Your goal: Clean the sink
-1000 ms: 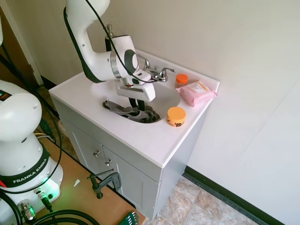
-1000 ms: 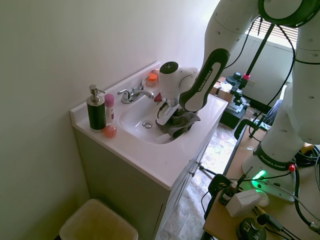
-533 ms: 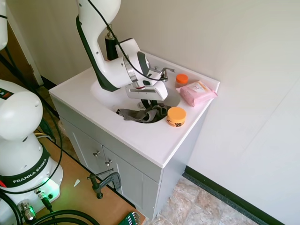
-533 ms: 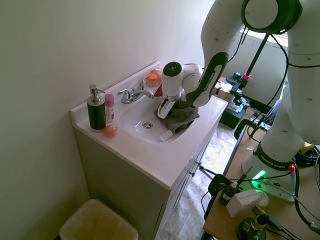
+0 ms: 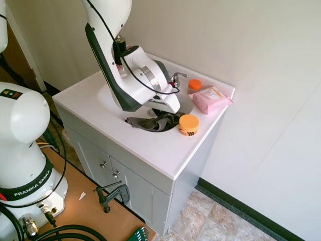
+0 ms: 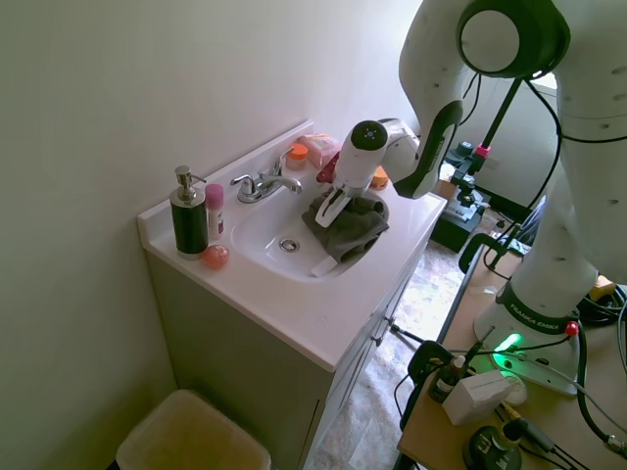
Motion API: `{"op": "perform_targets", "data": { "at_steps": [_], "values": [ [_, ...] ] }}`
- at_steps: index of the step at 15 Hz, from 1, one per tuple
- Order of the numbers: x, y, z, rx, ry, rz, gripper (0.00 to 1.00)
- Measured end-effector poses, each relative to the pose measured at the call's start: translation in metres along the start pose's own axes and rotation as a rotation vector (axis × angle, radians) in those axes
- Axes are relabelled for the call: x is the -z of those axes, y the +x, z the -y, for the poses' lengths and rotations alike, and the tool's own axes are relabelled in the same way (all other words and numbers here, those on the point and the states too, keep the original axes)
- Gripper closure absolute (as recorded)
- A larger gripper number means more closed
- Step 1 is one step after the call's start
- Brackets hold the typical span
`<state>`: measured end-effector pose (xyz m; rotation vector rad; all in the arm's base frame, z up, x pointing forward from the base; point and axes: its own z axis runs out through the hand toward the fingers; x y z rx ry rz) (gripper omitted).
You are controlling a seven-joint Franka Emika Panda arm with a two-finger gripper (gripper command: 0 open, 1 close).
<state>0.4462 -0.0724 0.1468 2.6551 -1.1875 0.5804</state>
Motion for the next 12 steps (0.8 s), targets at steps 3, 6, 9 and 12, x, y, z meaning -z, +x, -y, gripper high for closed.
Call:
{"op": "perform_targets", "data": {
  "at_steps": [3,6,9,12],
  "values": [
    [0.011,-0.036,0.013,-0.034,0.029,0.036,1.0],
    [0.023,-0.069,0.034,-0.049,0.053,0.051,1.0],
    [0.032,-0.089,0.053,-0.046,0.079,0.056,1.0],
    [0.041,-0.117,0.083,-0.013,0.097,0.043,1.0]
  ]
}}
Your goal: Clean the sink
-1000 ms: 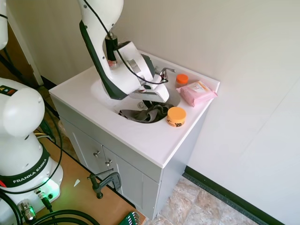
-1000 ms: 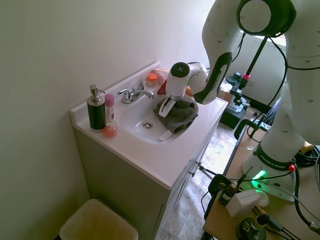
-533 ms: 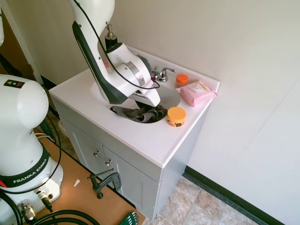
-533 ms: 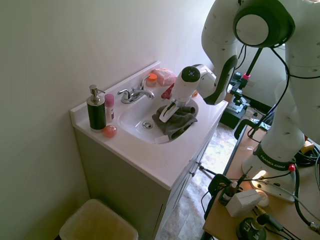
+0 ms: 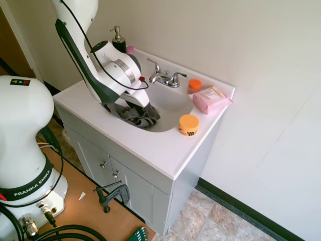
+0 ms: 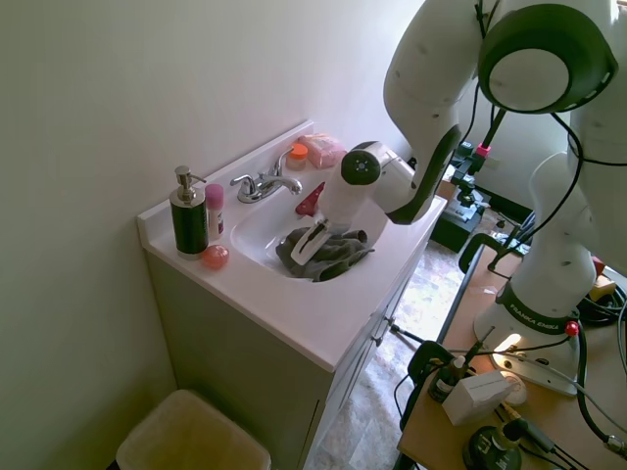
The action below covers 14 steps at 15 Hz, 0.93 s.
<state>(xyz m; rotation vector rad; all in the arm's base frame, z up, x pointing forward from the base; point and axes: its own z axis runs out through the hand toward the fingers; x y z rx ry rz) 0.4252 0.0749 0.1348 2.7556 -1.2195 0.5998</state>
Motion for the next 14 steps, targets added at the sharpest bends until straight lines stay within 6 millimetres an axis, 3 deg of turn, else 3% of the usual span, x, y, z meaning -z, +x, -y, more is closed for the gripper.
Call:
{"op": "perform_targets", "data": {
  "at_steps": [2,6,8,12,14],
  "values": [
    [0.003,-0.014,0.024,0.031,0.01,-0.028,1.0],
    [-0.004,-0.005,0.041,0.044,0.007,-0.073,1.0],
    [-0.013,0.006,0.038,0.025,-0.004,-0.076,1.0],
    [-0.03,0.053,0.008,-0.058,-0.017,-0.046,1.0],
    [-0.028,0.043,0.021,-0.094,0.015,-0.002,1.0]
  ]
}}
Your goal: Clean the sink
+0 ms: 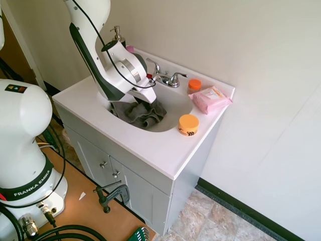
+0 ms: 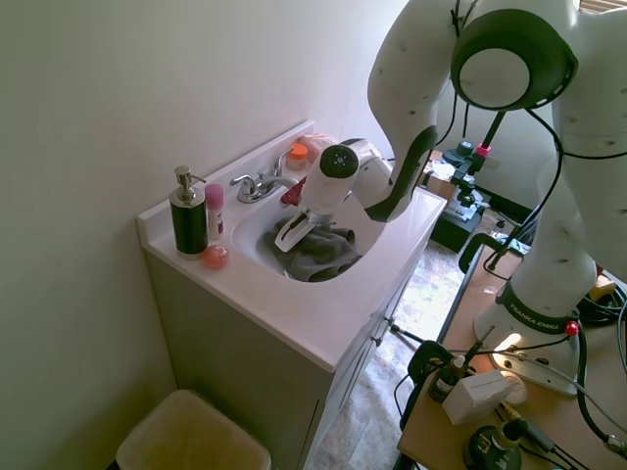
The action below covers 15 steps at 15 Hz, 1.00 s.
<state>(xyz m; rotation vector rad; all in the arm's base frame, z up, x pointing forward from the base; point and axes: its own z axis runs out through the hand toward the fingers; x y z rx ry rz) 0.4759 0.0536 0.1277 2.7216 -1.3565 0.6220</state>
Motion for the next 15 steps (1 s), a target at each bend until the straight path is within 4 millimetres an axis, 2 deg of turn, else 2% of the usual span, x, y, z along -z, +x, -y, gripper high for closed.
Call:
{"op": "perform_targets", "data": {
  "at_steps": [2,5,8,10,12,15],
  "values": [
    [0.005,-0.015,0.017,-0.04,0.02,0.041,1.0],
    [0.014,-0.011,0.032,-0.126,0.041,0.105,1.0],
    [0.015,-0.003,0.032,-0.222,0.056,0.21,1.0],
    [0.019,-0.007,0.033,-0.248,0.074,0.281,1.0],
    [0.03,-0.008,0.034,-0.248,0.091,0.335,1.0],
    [0.06,-0.013,0.037,-0.221,0.118,0.39,1.0]
  ]
}}
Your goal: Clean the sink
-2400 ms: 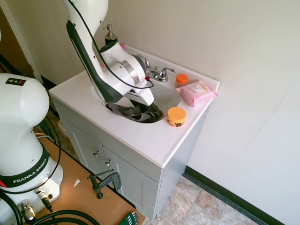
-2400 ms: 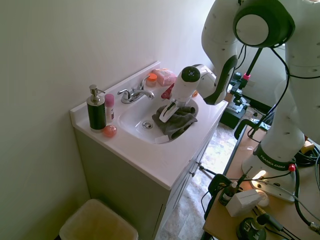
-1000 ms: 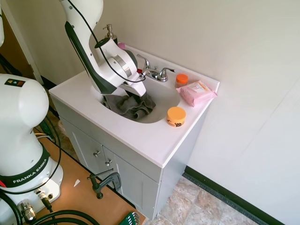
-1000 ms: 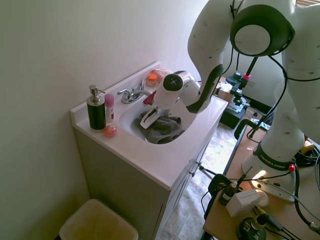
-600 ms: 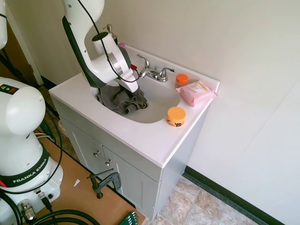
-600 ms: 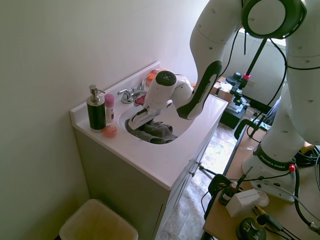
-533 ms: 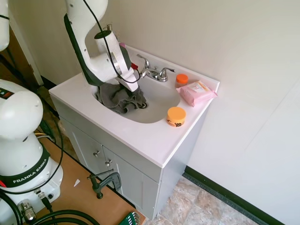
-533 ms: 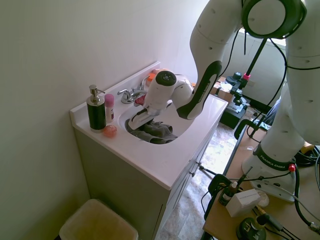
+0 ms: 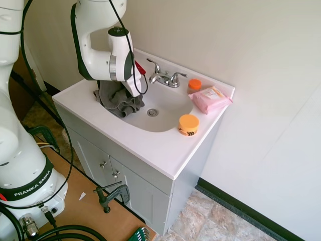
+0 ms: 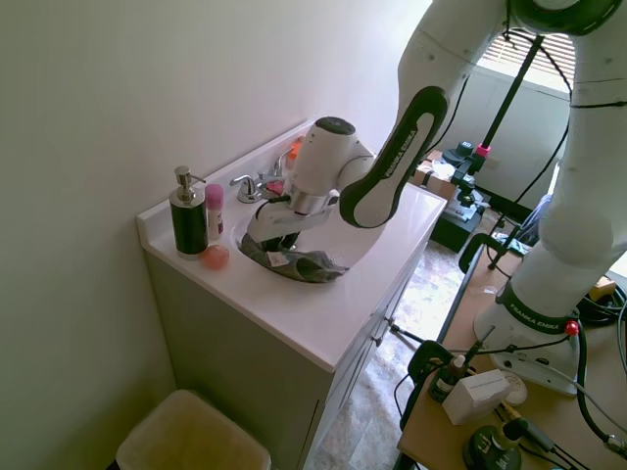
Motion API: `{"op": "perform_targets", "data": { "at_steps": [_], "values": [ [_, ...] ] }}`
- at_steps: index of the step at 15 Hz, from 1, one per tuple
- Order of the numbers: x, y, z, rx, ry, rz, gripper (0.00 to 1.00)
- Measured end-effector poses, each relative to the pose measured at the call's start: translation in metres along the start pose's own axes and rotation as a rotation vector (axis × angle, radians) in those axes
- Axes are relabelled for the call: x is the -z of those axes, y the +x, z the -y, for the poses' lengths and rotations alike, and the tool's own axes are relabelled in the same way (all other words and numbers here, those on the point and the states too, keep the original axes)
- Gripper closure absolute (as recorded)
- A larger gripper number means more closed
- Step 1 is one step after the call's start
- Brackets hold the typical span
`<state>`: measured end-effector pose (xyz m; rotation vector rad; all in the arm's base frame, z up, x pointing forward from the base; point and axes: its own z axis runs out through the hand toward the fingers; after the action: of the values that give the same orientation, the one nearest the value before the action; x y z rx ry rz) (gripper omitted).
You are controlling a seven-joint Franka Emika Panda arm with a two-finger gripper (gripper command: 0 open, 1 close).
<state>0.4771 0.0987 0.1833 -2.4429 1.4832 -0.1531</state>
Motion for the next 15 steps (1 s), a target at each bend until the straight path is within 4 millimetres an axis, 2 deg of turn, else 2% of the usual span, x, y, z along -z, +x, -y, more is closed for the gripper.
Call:
{"op": "perform_targets", "data": {
  "at_steps": [1,2,8,13,15],
  "values": [
    [0.01,-0.005,0.0,0.014,0.003,0.015,1.0],
    [0.019,-0.01,-0.001,0.034,0.008,0.03,0.0],
    [0.059,-0.046,-0.023,0.159,-0.02,0.069,0.0],
    [0.082,-0.108,-0.027,0.274,-0.055,0.074,0.0],
    [0.094,-0.119,-0.024,0.305,-0.08,0.041,0.0]
  ]
}}
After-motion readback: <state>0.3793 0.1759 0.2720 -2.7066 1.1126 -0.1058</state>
